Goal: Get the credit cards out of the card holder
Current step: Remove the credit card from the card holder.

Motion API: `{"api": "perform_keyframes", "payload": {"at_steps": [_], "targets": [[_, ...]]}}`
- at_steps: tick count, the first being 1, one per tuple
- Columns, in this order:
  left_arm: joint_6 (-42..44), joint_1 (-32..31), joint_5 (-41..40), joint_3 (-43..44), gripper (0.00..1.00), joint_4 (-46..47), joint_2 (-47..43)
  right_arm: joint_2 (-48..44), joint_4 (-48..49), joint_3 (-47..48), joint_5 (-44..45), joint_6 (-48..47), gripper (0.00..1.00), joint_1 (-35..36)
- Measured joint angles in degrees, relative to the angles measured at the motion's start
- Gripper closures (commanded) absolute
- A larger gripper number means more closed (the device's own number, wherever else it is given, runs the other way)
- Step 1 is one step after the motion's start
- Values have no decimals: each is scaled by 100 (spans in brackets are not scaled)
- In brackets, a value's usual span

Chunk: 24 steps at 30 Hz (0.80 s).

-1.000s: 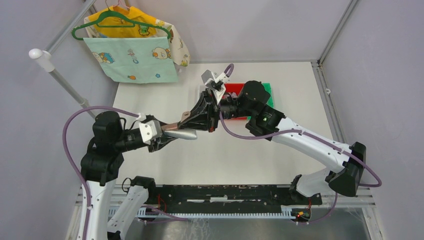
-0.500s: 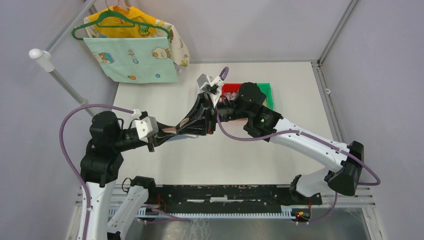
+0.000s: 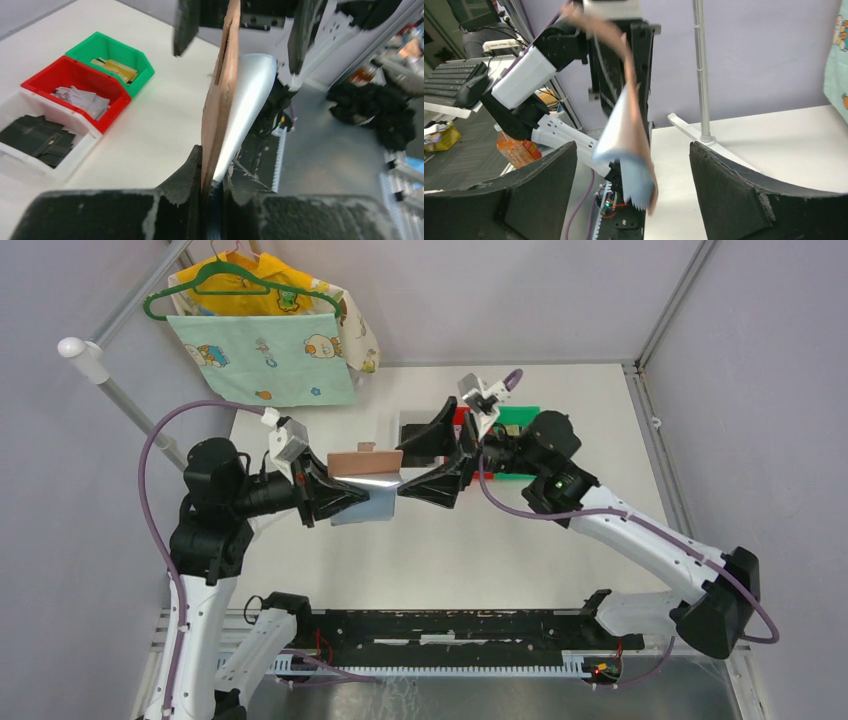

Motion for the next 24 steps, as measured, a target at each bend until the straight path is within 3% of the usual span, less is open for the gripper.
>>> {"api": "perform_keyframes", "payload": {"at_steps": [6,12,17,24], "targets": [[-1816,0,17,0,98,1019,109,-892,1078,-1357,-83,83,19,-142],[-3132,0,74,9,98,1829,175,-741,1910,-1766,-116,356,28,-68],[-3757,0,105,17,98,2212,190,-385,2424,-1777,-28,669,39,149],[-4162,0,109,22,98,2459,186,-111,3021,-1779,299,1049,63,332]]}}
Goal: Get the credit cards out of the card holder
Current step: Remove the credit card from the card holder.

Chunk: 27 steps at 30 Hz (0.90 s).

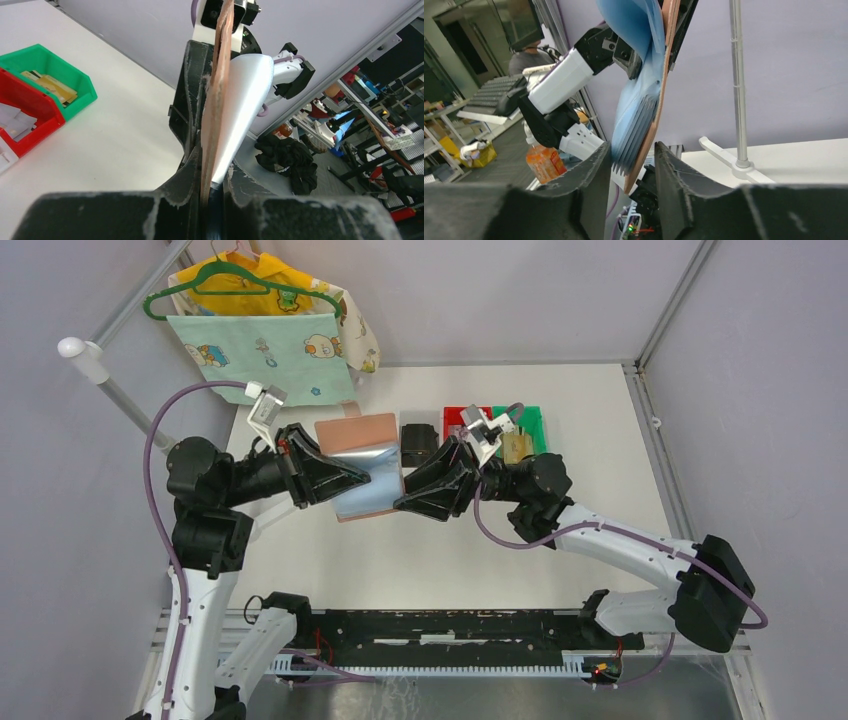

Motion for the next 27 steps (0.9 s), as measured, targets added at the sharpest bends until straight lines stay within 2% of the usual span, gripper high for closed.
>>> {"api": "perform_keyframes", "payload": {"at_steps": [4,9,13,15,17,19,27], "targets": [[-107,9,-17,0,98,52,0,35,186,-9,199,127,80,9],[-142,15,-13,0,98,155,0,72,195,-7,372,164,82,57],[-144,50,-4,-2,97,195,-7,76,133,33,490,79,96,118],[-142,66,-9,-2,95,243,-15,79,129,48,555,94,93,127],[-138,70,-13,-4,95,247,-26,87,131,57,603,140,83,136],[-131,81,-28,-13,95,243,-42,111,160,59,658,223,78,146],[-120,116,-118,-83,96,247,-92,179,240,57,815,476,81,155]]}}
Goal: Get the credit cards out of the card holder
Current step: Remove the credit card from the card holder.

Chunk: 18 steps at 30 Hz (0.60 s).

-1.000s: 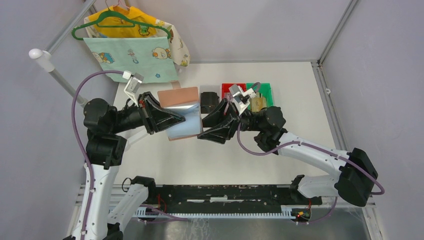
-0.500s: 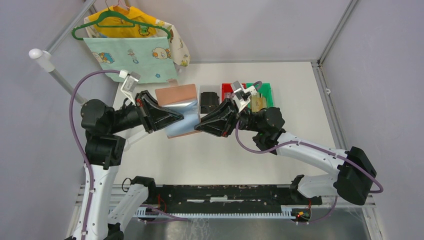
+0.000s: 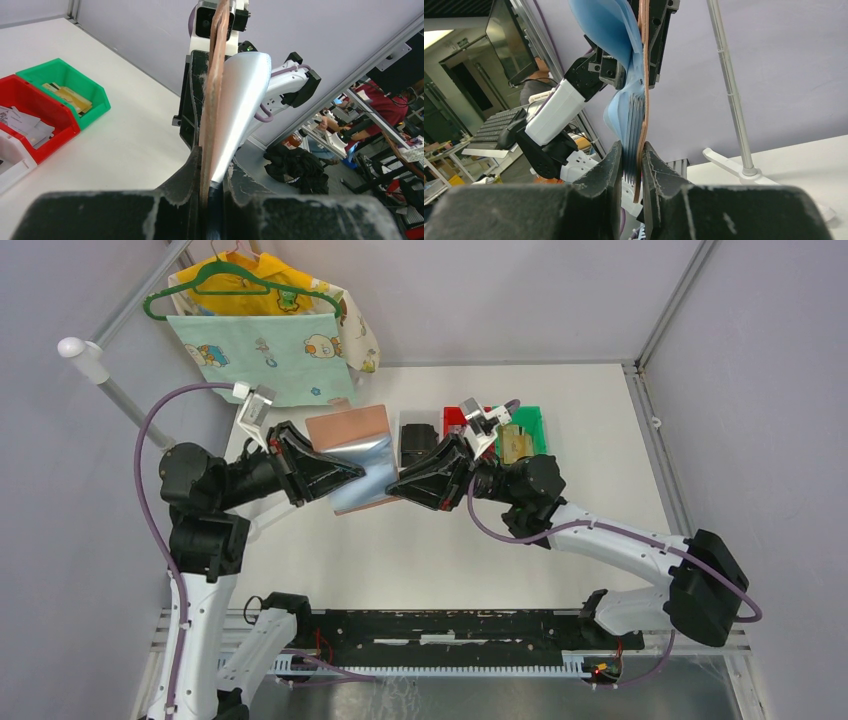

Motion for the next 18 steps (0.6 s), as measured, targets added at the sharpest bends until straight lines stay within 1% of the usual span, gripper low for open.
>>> {"api": "perform_keyframes", "payload": {"at_steps": [2,3,4,5,6,8,9,10,12,15,18], "targets": [[0,9,-13,-9,95,7,-20,46,83,0,17,103,82,0],[0,11,-20,-9,93,13,-31,81,162,0,20,173,87,0],[0,15,-26,-11,86,17,-35,114,236,0,20,245,94,0],[0,17,-31,-13,68,31,-44,146,317,0,24,323,100,0],[0,22,-33,-15,42,46,-48,195,431,0,31,420,100,0],[52,11,24,-17,6,28,-55,286,632,-4,160,573,100,11],[155,-31,127,-13,1,-114,-55,321,693,-4,299,627,100,24],[315,-63,212,17,1,-348,-35,345,708,-9,422,684,100,37],[905,-109,293,275,0,-1097,105,339,632,-31,614,754,100,35],[2133,-109,269,848,0,-2162,389,262,297,-31,765,765,100,-7],[3709,-109,136,1198,0,-3058,494,68,-334,-24,844,754,100,-83]]}}
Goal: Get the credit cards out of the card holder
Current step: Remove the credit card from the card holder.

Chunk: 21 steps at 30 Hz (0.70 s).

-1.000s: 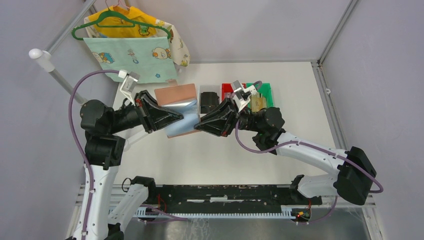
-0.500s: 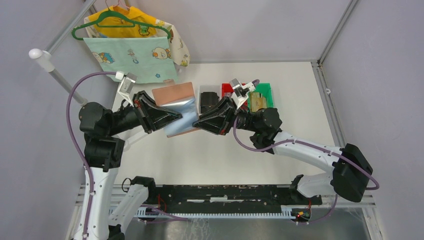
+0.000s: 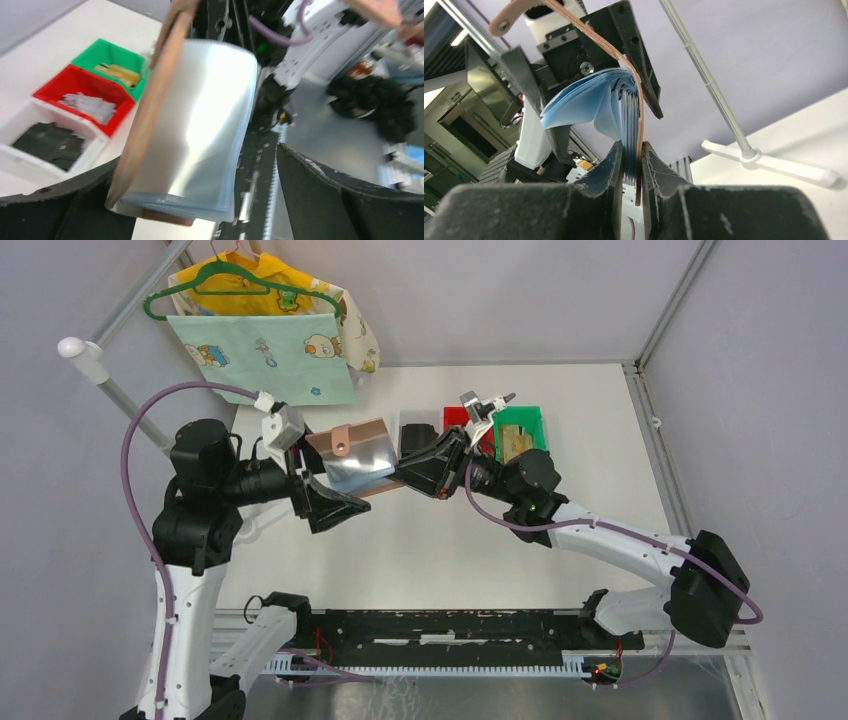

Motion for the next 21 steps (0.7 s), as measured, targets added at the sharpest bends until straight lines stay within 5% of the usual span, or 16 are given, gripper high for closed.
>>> {"api": "perform_keyframes", "payload": {"at_steps": [5,11,21], "targets": [[2293,0,-350,7,0,-1058,-225,-129,-986,280,-90,-15,100,-28],[4041,0,-776,9,3,-1580,-555,-201,-1816,511,-264,-15,100,-33],[4645,0,-1047,9,16,-1565,-675,-216,-2780,597,-289,-125,100,-83]]}}
